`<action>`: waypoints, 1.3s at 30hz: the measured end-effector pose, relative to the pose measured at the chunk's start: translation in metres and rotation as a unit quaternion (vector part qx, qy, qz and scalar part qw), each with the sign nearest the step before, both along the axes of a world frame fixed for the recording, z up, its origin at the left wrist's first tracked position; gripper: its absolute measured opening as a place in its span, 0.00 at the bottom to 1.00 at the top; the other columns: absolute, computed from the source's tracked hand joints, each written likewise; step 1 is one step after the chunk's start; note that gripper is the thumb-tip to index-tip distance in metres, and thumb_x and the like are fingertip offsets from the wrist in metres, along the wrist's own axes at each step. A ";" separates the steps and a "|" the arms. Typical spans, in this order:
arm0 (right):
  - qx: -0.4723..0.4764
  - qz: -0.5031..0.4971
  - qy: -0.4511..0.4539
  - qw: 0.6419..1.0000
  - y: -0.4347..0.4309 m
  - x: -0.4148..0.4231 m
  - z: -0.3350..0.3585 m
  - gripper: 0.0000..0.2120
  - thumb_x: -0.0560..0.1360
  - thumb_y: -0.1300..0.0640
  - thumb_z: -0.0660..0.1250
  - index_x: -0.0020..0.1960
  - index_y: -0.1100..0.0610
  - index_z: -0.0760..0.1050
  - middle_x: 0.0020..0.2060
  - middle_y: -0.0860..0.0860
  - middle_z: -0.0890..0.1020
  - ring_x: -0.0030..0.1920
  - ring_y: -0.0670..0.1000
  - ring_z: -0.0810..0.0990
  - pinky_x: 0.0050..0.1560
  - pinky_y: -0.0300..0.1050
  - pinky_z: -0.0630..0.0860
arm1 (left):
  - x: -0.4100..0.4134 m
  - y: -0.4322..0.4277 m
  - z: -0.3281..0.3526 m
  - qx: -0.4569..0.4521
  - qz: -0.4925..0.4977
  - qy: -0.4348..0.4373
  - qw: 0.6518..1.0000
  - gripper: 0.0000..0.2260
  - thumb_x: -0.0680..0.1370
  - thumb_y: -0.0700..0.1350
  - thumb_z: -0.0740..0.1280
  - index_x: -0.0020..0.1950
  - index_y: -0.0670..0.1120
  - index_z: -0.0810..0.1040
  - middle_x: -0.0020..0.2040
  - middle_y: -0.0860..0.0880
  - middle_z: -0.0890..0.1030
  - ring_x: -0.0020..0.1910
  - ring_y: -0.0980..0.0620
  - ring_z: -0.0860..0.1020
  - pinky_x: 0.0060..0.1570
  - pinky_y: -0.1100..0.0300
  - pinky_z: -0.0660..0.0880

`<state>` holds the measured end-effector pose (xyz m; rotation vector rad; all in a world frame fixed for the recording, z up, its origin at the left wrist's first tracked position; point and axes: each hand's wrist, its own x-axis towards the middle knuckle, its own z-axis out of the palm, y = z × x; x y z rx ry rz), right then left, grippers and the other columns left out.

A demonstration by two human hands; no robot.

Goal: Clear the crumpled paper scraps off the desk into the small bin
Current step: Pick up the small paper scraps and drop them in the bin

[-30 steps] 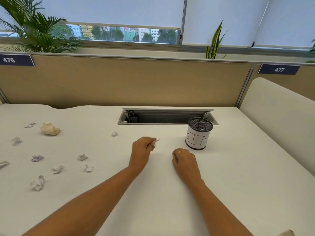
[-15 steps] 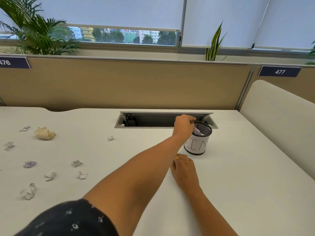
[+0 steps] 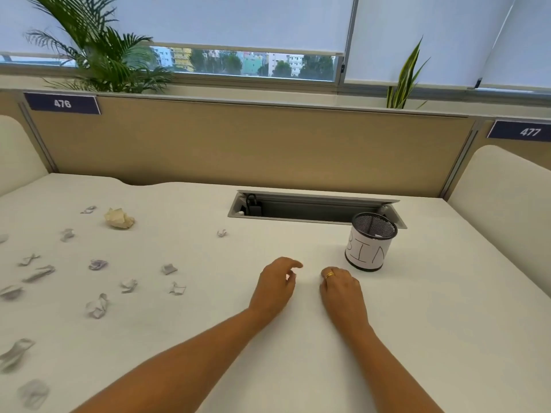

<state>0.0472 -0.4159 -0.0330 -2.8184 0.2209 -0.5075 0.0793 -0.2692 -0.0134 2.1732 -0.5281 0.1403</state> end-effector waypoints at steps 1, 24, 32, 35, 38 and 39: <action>-0.011 -0.004 0.003 1.000 0.003 -0.002 0.001 0.12 0.76 0.65 0.58 0.57 0.61 0.76 0.54 0.54 0.81 0.56 0.57 0.77 0.54 0.50 0.71 | -0.003 0.017 -0.007 0.021 0.002 -0.012 1.000 0.12 0.76 0.34 0.61 0.55 0.43 0.78 0.55 0.44 0.79 0.52 0.49 0.77 0.56 0.61 0.73; -0.047 0.193 0.129 0.972 0.112 0.050 0.016 0.20 0.76 0.69 0.51 0.66 0.59 0.67 0.63 0.53 0.72 0.62 0.55 0.70 0.60 0.48 0.71 | 0.028 0.170 -0.027 0.274 0.222 0.040 0.935 0.25 0.80 0.54 0.51 0.74 0.47 0.52 0.77 0.43 0.47 0.76 0.41 0.44 0.75 0.50 0.47; -0.003 0.244 0.169 0.955 0.153 0.106 0.030 0.24 0.77 0.68 0.56 0.72 0.58 0.62 0.74 0.54 0.61 0.69 0.57 0.66 0.68 0.50 0.67 | 0.021 0.167 -0.028 0.187 0.246 0.035 0.950 0.21 0.77 0.46 0.56 0.70 0.43 0.62 0.73 0.45 0.62 0.74 0.48 0.57 0.73 0.54 0.58; -0.013 0.242 0.176 0.954 0.164 0.126 0.035 0.24 0.78 0.67 0.55 0.73 0.58 0.59 0.76 0.53 0.56 0.71 0.58 0.62 0.70 0.51 0.64 | 0.020 0.168 -0.026 0.153 0.250 0.052 0.955 0.22 0.75 0.44 0.58 0.69 0.44 0.63 0.73 0.48 0.62 0.73 0.51 0.57 0.70 0.54 0.61; -0.025 0.237 0.202 0.950 0.173 0.143 0.038 0.25 0.79 0.68 0.53 0.74 0.57 0.56 0.77 0.53 0.51 0.74 0.58 0.58 0.72 0.53 0.62 | 0.020 0.168 -0.026 0.134 0.258 0.054 0.955 0.22 0.74 0.41 0.58 0.68 0.44 0.64 0.72 0.49 0.63 0.72 0.52 0.60 0.67 0.55 0.64; -0.030 0.235 0.211 0.948 0.175 0.148 0.039 0.26 0.78 0.68 0.52 0.75 0.56 0.55 0.77 0.53 0.50 0.74 0.58 0.57 0.72 0.54 0.62 | 0.021 0.168 -0.026 0.128 0.264 0.052 0.954 0.21 0.74 0.40 0.58 0.68 0.44 0.65 0.71 0.50 0.63 0.71 0.52 0.61 0.66 0.55 0.65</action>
